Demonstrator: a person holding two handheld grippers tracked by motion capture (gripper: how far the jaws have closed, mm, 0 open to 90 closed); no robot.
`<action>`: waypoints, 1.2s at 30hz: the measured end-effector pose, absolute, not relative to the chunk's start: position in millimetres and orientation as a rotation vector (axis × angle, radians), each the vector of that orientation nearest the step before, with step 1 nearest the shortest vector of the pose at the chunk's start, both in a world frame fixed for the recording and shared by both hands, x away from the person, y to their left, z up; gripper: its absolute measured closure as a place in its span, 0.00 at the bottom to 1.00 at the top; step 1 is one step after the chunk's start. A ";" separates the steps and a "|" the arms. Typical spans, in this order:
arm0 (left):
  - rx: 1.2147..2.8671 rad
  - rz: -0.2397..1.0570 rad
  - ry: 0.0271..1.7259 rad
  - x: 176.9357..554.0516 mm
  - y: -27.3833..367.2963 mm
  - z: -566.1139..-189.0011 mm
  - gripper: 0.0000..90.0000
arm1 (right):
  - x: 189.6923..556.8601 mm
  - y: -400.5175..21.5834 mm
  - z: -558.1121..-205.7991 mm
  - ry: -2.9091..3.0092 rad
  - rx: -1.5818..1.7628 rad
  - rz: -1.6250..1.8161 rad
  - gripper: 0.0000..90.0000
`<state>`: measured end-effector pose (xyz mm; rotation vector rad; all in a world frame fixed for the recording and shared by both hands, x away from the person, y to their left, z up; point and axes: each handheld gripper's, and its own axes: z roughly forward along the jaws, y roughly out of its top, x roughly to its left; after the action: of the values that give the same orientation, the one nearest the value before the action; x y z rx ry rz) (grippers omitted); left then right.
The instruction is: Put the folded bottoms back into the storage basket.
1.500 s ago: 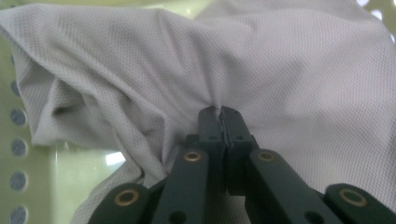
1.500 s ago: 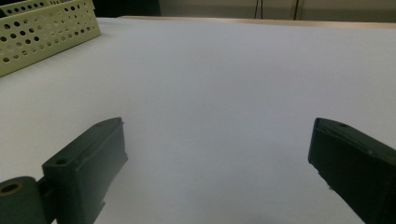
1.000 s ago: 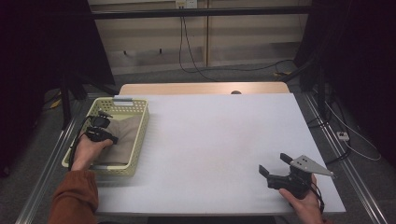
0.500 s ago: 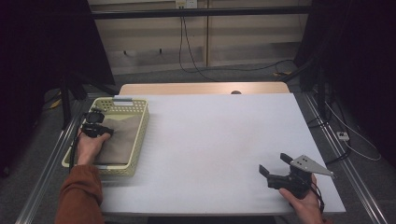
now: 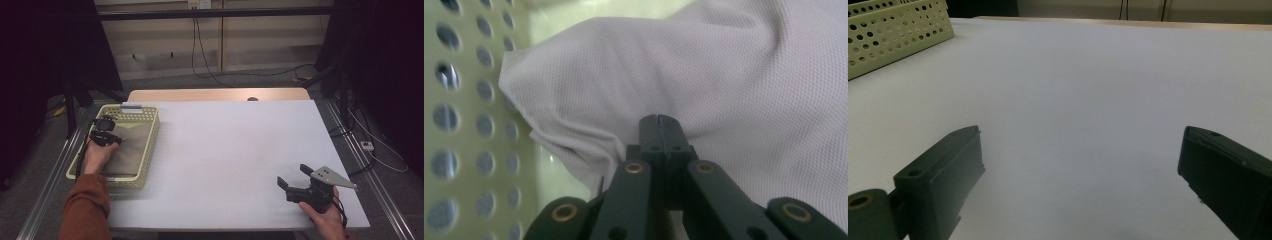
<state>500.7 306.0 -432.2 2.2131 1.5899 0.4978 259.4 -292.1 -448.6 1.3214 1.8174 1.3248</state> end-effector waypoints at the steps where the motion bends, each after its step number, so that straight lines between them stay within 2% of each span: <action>1: 2.191 0.504 1.590 501.6 307.0 -433.2 1.00 | 259.5 -292.4 -448.7 1.817 1.322 1.326 0.04; 10: 2.100 0.468 1.610 501.9 316.9 -434.1 1.00 | 259.3 -292.5 -448.5 1.819 1.321 1.327 0.04; 19: 2.078 0.546 1.621 500.2 317.8 -429.3 0.98 | 259.4 -292.9 -448.4 1.814 1.323 1.330 0.04; 28: 2.039 0.586 1.529 493.5 319.0 -415.0 0.81 | 259.9 -293.3 -448.7 1.816 1.324 1.329 0.04; 33: 2.008 0.596 1.533 489.6 320.1 -407.8 0.61 | 259.7 -294.2 -449.0 1.816 1.325 1.331 0.04; 36: 1.984 0.610 1.523 486.7 320.0 -405.1 0.52 | 260.1 -294.7 -449.3 1.814 1.334 1.337 0.04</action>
<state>486.7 320.0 -405.1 1.9840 1.5232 0.6096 260.1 -294.7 -449.3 1.3342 1.8139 1.3369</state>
